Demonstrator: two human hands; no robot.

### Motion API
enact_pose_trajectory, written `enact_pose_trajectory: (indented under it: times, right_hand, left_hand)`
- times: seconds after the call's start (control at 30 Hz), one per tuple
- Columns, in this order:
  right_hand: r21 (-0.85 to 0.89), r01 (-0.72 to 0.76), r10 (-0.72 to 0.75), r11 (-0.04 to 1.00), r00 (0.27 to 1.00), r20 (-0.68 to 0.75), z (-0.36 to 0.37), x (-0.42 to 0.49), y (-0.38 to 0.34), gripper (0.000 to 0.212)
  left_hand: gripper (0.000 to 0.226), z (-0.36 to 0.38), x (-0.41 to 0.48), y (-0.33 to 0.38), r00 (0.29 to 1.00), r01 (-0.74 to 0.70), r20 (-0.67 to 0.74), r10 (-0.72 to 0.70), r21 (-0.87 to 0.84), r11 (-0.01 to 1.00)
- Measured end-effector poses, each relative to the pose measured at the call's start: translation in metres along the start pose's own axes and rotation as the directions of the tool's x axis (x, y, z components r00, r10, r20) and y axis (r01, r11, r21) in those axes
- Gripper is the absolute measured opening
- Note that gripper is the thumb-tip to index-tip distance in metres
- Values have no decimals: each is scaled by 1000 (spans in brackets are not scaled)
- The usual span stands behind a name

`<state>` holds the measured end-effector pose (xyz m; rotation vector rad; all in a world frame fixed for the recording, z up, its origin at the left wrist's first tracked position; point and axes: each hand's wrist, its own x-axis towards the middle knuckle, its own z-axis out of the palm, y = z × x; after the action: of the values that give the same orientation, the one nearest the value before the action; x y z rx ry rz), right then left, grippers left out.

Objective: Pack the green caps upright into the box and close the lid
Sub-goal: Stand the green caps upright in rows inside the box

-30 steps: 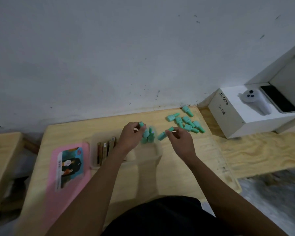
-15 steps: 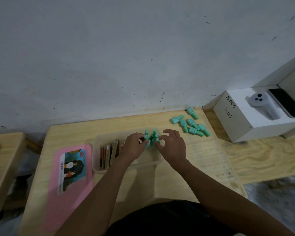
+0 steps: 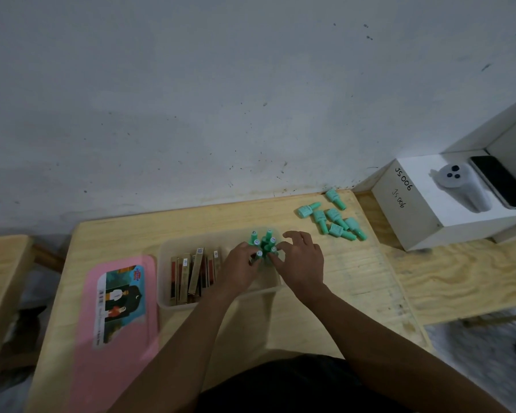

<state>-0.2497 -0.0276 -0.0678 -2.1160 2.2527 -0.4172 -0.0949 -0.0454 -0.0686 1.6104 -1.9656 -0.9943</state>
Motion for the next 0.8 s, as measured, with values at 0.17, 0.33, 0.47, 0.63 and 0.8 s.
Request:
enact_pose_trajectory:
  times: [0.17,0.33,0.47,0.63,0.8]
  right_hand:
    - [10,-1,0,1000,1000,18,1,0,1,28]
    - [38,-1,1,999,1000,-3,2,-3,4,26]
    - [63,-6,6,998,1000,2,1,-3,4,26]
    - [72,-16,15,997,1000,18,0,-3,3,27]
    - [125,-27,25,992,1000,17,-6,-4,4,25]
  left_hand:
    - [24,5,-1,-2,1000,17,-14,-17,-17,1000]
    - [30,8,-2,-1,996,42,-74,-44,-24,999]
    - [31,9,-2,-2,995,37,-94,-38,-5,999]
    - [30,10,-3,-2,994,33,-104,-34,-11,999]
    - [31,11,-3,0,992,31,-120,-34,-29,999]
